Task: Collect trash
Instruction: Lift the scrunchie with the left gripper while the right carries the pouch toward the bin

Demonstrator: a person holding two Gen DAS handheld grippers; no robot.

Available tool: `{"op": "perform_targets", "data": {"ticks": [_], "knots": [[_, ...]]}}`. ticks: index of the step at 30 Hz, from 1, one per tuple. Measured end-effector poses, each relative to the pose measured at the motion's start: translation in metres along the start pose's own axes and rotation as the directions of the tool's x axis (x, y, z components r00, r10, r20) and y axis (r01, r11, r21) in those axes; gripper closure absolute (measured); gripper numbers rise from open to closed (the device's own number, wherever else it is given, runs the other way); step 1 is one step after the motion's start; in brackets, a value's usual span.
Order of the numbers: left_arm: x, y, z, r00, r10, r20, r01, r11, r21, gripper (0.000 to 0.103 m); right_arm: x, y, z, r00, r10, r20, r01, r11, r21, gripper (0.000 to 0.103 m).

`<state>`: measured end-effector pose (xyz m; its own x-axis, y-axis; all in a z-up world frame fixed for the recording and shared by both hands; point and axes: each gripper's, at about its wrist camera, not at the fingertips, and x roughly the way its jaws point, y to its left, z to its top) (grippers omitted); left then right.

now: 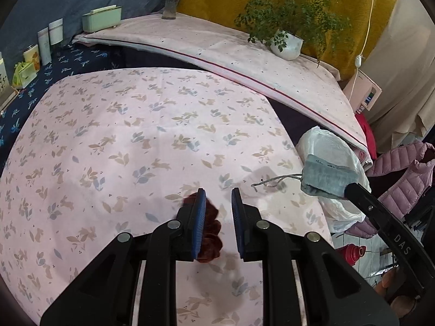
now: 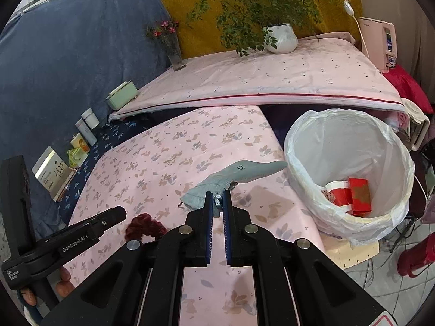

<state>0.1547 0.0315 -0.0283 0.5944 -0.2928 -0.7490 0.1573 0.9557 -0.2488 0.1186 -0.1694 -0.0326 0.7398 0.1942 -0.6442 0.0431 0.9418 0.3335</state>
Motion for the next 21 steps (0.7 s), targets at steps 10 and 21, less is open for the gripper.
{"op": "perform_targets", "data": {"ticks": [10,21], "knots": [[0.002,-0.023,0.010,1.000,-0.003,0.007,0.002,0.999,0.043,0.080,-0.021,-0.034,0.009,0.999,-0.014,0.043,0.012,0.999,0.044,0.096],[0.051,0.059,-0.049,0.979,0.134,-0.153,-0.147,0.986,-0.078,0.037,-0.012,-0.032,-0.012,1.000,0.019,-0.009,-0.019,0.999,0.050,0.096]]}}
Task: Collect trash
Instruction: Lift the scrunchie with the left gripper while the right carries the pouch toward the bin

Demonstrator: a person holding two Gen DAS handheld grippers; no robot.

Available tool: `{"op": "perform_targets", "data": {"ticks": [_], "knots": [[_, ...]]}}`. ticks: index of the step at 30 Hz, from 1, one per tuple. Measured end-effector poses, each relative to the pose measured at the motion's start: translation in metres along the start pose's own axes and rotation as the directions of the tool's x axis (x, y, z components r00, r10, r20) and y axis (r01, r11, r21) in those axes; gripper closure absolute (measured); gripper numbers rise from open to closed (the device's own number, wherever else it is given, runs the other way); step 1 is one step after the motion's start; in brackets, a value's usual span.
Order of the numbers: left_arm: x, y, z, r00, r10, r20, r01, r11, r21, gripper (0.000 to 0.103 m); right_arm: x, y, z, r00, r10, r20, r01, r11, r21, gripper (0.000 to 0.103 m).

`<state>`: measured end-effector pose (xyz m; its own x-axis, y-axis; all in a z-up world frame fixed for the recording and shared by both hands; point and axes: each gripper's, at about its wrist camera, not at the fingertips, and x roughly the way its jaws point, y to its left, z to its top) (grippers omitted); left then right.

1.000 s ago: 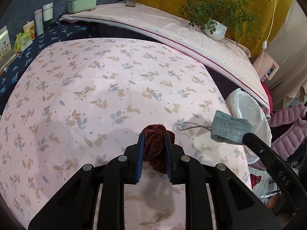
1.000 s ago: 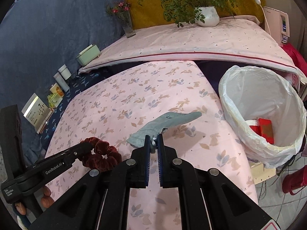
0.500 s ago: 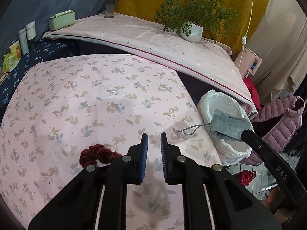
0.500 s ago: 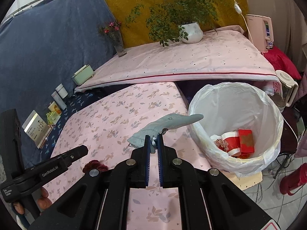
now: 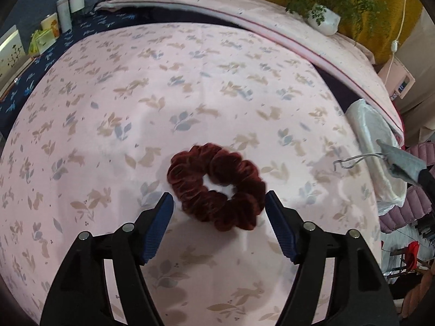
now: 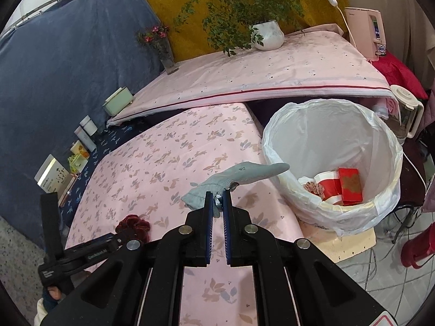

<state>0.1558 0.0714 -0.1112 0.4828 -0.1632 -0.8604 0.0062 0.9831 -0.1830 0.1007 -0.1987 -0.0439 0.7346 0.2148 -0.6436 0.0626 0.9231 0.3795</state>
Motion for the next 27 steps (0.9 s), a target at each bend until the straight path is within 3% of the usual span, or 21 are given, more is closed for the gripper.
{"op": "perform_targets", "data": {"ticks": [9,11,14,17,21,22,25,27], "knots": [[0.013,0.004,0.007,0.999,-0.048,0.012,0.049,0.997,-0.054,0.038,0.015,0.020,-0.010,0.999,0.026,-0.038,-0.027,1.000,-0.016,0.096],[0.013,0.003,0.009,0.998,-0.070,0.007,0.070,0.996,-0.059,0.046,0.019,0.024,-0.012,0.999,0.027,-0.047,-0.029,0.999,-0.022,0.096],[0.003,0.006,0.009,0.992,-0.127,0.023,0.128,0.988,-0.085,0.045,0.021,0.028,-0.015,0.998,0.029,-0.057,-0.030,0.999,-0.031,0.096],[-0.004,0.011,0.011,0.992,-0.122,0.045,0.125,0.988,-0.089,0.045,0.022,0.030,-0.015,0.998,0.029,-0.058,-0.031,0.999,-0.035,0.096],[0.008,0.021,0.011,0.995,-0.100,0.018,0.102,0.986,-0.129,0.046,0.025,0.033,-0.015,0.998,0.032,-0.062,-0.035,0.999,-0.037,0.096],[0.011,0.022,0.010,0.995,-0.097,0.012,0.098,0.986,-0.133,0.050,0.025,0.034,-0.015,0.997,0.034,-0.064,-0.036,0.999,-0.038,0.096],[0.012,0.021,0.009,0.995,-0.099,0.007,0.099,0.989,-0.114,0.075,0.026,0.036,-0.016,0.997,0.034,-0.067,-0.037,0.998,-0.045,0.096],[0.012,0.019,0.009,0.994,-0.109,-0.002,0.109,0.988,-0.109,0.079,0.026,0.036,-0.016,0.997,0.035,-0.068,-0.038,0.998,-0.044,0.096]]}}
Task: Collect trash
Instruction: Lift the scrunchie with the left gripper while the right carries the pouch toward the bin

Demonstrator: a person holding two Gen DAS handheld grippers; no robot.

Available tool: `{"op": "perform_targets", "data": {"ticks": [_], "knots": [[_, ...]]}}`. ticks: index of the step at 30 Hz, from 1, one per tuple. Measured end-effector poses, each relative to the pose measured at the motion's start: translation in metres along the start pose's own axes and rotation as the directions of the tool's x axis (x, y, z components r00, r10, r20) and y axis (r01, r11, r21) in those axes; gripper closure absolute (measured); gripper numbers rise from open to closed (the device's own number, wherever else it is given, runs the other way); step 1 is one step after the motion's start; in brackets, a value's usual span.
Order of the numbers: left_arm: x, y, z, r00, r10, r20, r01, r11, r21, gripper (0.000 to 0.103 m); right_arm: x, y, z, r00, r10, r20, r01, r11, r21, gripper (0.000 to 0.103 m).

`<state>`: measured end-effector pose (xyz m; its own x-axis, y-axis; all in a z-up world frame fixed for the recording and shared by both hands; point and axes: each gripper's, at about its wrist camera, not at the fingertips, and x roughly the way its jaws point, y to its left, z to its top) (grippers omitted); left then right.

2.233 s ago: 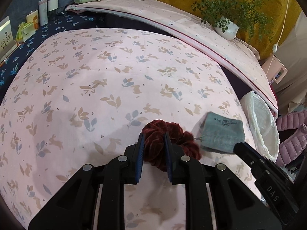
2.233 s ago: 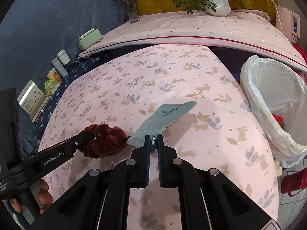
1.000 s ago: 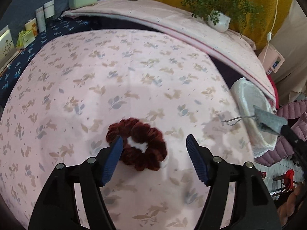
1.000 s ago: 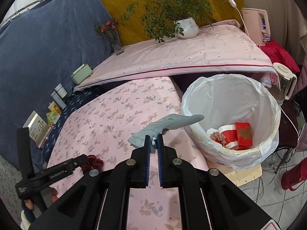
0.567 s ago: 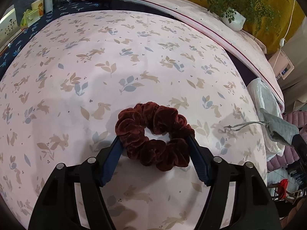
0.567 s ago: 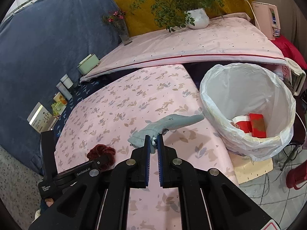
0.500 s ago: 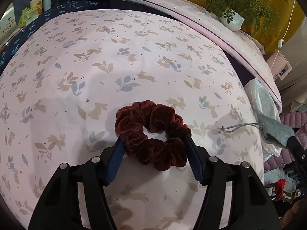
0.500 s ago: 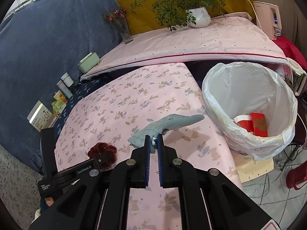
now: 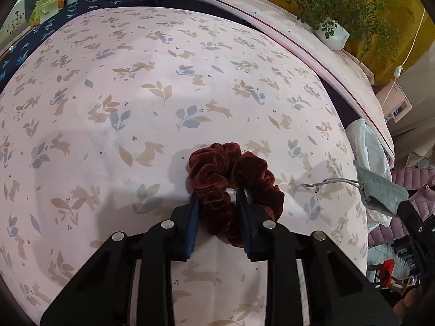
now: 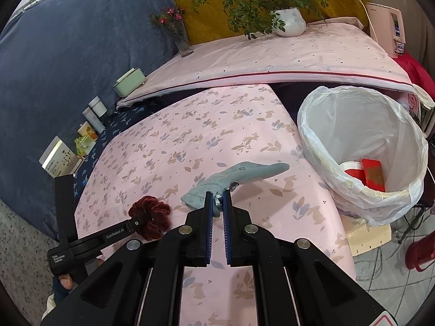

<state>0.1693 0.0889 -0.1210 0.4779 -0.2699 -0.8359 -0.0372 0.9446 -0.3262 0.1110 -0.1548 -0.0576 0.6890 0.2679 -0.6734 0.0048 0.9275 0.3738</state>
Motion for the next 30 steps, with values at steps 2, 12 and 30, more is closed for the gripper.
{"op": "perform_targets", "data": {"ticks": [2,12,30], "knots": [[-0.002,-0.005,0.000,1.000,0.001,0.009,-0.001,1.000,0.026,0.084,0.000,0.000,0.000,1.000,0.000,0.000,0.000,1.000,-0.001,0.096],[-0.030,-0.053,0.009,0.996,-0.066,0.060,0.057,0.989,0.134,0.087,-0.011,-0.009,0.009,0.999,-0.021,0.036,0.021,1.000,0.005,0.096],[-0.056,-0.224,0.038,0.956,-0.270,0.111,0.206,0.892,0.402,0.087,-0.065,-0.080,0.065,0.966,-0.170,0.197,0.162,0.985,0.056,0.096]]}}
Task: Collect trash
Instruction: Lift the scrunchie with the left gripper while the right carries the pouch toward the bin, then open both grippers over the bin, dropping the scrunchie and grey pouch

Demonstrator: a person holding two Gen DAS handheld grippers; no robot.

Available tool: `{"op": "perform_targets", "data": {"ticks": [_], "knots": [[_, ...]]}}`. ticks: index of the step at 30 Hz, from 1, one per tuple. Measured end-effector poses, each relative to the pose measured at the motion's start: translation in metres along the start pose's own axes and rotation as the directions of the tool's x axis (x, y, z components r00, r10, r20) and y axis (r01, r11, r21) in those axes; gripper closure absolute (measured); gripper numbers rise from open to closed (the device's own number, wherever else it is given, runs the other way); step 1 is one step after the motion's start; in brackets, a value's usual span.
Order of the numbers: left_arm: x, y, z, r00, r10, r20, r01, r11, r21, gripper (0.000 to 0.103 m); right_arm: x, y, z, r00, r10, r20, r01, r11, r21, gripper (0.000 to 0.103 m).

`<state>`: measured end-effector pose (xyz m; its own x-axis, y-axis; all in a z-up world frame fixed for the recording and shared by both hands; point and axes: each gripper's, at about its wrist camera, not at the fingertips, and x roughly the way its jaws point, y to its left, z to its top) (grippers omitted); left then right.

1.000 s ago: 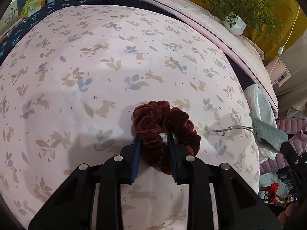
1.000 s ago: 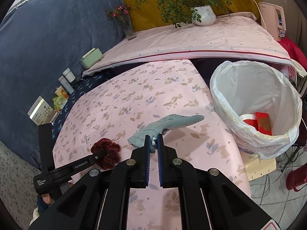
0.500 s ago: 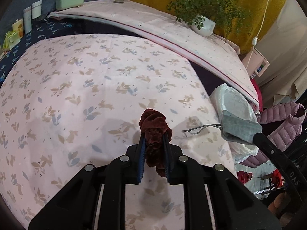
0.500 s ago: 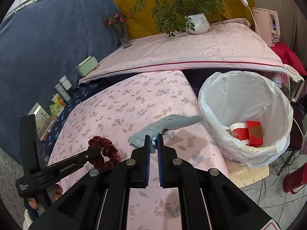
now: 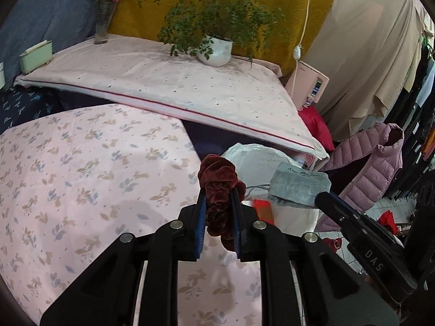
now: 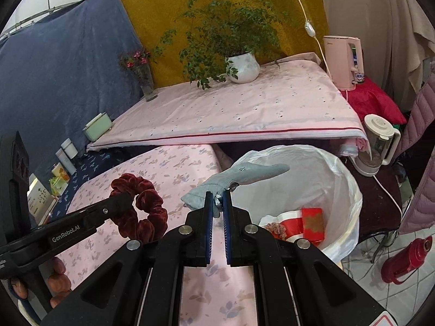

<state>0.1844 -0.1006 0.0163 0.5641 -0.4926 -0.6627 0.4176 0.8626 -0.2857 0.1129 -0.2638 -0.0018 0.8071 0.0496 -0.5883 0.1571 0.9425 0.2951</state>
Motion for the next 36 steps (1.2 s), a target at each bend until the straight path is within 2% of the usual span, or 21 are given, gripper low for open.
{"op": "perform_targets", "data": {"ticks": [7,18,20,23,31,34,36], "knots": [[0.026,-0.045,0.018,0.998,-0.063,-0.007,0.063,0.996,0.068,0.087,-0.007,-0.032,0.017,0.997,-0.072,0.033,0.072,0.997,0.001,0.096],[0.065,-0.076,0.023,0.992,-0.104,-0.066,0.110,0.989,0.101,0.085,-0.008,-0.065,0.030,0.991,-0.125,0.043,0.123,0.992,0.029,0.096],[0.069,-0.077,0.023,0.993,-0.096,-0.063,0.102,0.989,0.103,0.079,-0.007,-0.069,0.031,0.991,-0.129,0.045,0.128,0.991,0.034,0.096],[0.072,-0.077,0.023,0.997,-0.068,-0.048,0.072,0.992,0.105,0.060,-0.005,-0.075,0.033,0.990,-0.133,0.043,0.132,0.990,0.040,0.096],[0.075,-0.068,0.021,0.999,-0.021,-0.048,0.026,0.993,0.113,0.056,0.010,-0.073,0.036,0.993,-0.120,0.024,0.119,0.992,0.027,0.095],[0.073,-0.062,0.019,0.999,0.003,-0.036,0.001,0.993,0.114,0.048,0.015,-0.073,0.038,0.993,-0.114,0.020,0.113,0.993,0.030,0.094],[0.071,-0.058,0.016,0.999,0.027,-0.026,-0.024,0.993,0.119,0.046,0.020,-0.072,0.038,0.994,-0.113,0.014,0.112,0.993,0.028,0.094]]}}
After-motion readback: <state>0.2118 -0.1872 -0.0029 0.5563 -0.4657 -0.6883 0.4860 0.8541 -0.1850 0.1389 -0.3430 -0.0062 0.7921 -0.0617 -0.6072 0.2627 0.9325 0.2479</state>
